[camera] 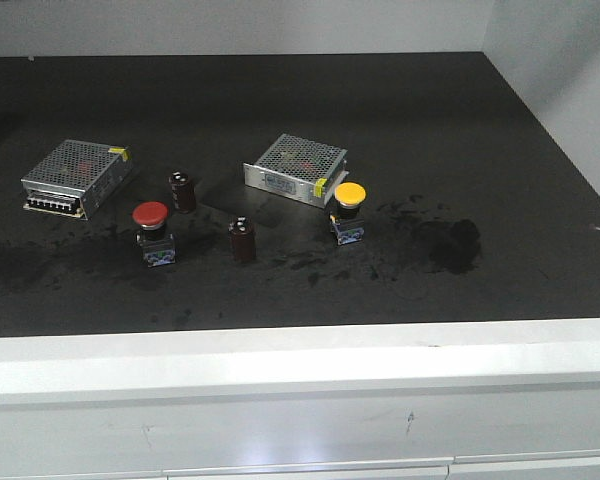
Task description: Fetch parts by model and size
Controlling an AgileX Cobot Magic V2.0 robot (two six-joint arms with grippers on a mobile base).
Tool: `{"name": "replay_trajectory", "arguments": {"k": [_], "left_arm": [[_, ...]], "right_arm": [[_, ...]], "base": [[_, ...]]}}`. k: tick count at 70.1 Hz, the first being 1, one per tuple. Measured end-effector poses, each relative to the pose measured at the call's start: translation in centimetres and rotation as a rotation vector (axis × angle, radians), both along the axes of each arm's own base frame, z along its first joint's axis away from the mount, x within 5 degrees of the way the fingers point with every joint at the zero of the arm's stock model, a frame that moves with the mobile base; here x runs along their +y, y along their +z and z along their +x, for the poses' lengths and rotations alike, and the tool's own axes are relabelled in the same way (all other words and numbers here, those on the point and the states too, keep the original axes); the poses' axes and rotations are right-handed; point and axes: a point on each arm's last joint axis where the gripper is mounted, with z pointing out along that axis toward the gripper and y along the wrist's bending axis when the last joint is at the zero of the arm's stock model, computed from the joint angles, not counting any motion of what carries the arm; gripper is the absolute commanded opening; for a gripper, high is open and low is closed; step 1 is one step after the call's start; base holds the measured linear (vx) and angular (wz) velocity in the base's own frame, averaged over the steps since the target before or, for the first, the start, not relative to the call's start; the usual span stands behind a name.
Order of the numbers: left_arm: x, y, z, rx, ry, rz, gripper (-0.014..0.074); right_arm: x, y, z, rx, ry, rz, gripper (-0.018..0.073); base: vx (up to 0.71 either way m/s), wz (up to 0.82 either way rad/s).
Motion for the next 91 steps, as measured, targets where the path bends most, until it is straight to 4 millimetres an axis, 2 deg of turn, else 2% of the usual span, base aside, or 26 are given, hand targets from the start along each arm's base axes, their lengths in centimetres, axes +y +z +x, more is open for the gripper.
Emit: {"name": "replay_trajectory", "arguments": {"k": [10,18,27,36,59,66,73,82,91], "left_arm": [[-0.3,2.1,2.8,0.118,-0.004,0.011,-0.0006],[-0.4,2.0,4.7,0.236,-0.007,0.021,-0.0006],[-0.6,1.0,6.2,0.336,-0.009,0.029,-0.0006],[-0.6,0.4,7.0,0.380,-0.009,0.031,-0.0006],[-0.7,-0.3,7.7,0.433,-0.010,0.033,0.0017],[-0.7,-0.5,7.9,0.451,-0.010,0.035,0.0069],[-0.7,-0.7,8.2,0.465,-0.010,0.036,0.0155],[-0.8,-1.0,8.5,0.482,-0.010,0.037,0.0323],[-0.8,-1.2,8.8,0.498,-0.013,0.034,0.0461]], "right_arm": [[-0.1,2.8,2.5,0.090,-0.004,0.002,-0.0010],[-0.2,3.8,4.6,0.198,-0.010,0.003,-0.0010],[-0.3,3.6,6.6,0.328,-0.016,0.003,-0.0010],[-0.3,2.5,8.0,0.425,-0.018,0.005,-0.0010],[-0.4,1.5,8.9,0.506,-0.020,0.007,0.0015],[-0.4,1.1,9.4,0.533,-0.020,0.010,0.0087],[-0.1,1.0,10.1,0.565,-0.006,0.006,0.0209],[0.8,1.3,11.1,0.608,0.044,-0.016,0.0368],[1.4,1.2,12.1,0.642,0.069,-0.025,0.0452]], "base": [[0.00,0.00],[0.00,0.00],[0.00,0.00],[0.00,0.00],[0.00,0.00],[0.00,0.00],[0.00,0.00],[0.00,0.00],[0.00,0.00]]}}
